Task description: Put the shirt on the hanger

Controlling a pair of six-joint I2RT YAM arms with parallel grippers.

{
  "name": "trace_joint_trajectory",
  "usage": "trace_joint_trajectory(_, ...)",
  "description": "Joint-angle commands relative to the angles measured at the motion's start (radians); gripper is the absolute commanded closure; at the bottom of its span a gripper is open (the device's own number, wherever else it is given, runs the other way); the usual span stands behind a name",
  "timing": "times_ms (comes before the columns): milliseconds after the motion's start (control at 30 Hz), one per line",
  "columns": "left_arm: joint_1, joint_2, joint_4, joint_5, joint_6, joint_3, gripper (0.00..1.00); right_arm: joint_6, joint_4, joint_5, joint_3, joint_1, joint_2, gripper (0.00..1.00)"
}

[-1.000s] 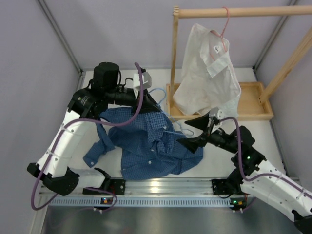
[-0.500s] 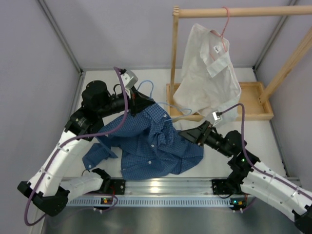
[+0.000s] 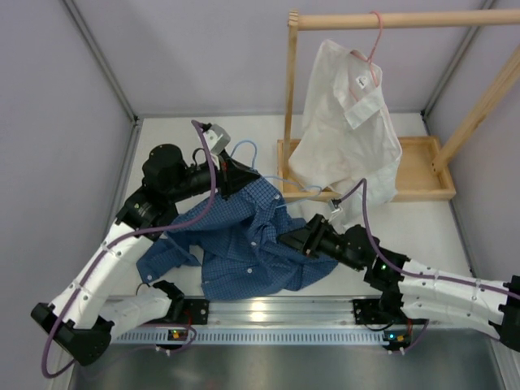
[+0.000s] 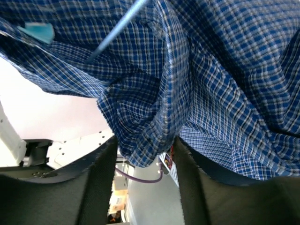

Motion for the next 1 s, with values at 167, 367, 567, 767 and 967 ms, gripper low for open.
trace_joint_trajectory(167, 0.001, -0.032, 0.122, 0.037, -0.013, -0.011, 1.0, 0.055, 0.073, 0.259, 0.011, 0.162, 0.02, 0.62)
trace_joint_trajectory(367, 0.001, -0.046, 0.171, 0.088, -0.036, -0.037, 1.0, 0.084, 0.135, 0.294, -0.004, 0.162, 0.069, 0.7)
trace_joint_trajectory(567, 0.001, -0.068, 0.166, 0.059, -0.021, -0.048, 1.0, 0.056, 0.081, 0.365, 0.006, 0.162, 0.024, 1.0)
trace_joint_trajectory(767, 0.001, -0.123, 0.081, 0.036, 0.007, -0.032, 1.0, -0.031, -0.046, 0.295, 0.0, 0.016, -0.085, 1.0)
trace_joint_trajectory(967, 0.001, -0.198, 0.002, 0.013, 0.023, -0.049, 1.0, -0.108, -0.072, 0.063, 0.031, -0.249, -0.077, 1.0)
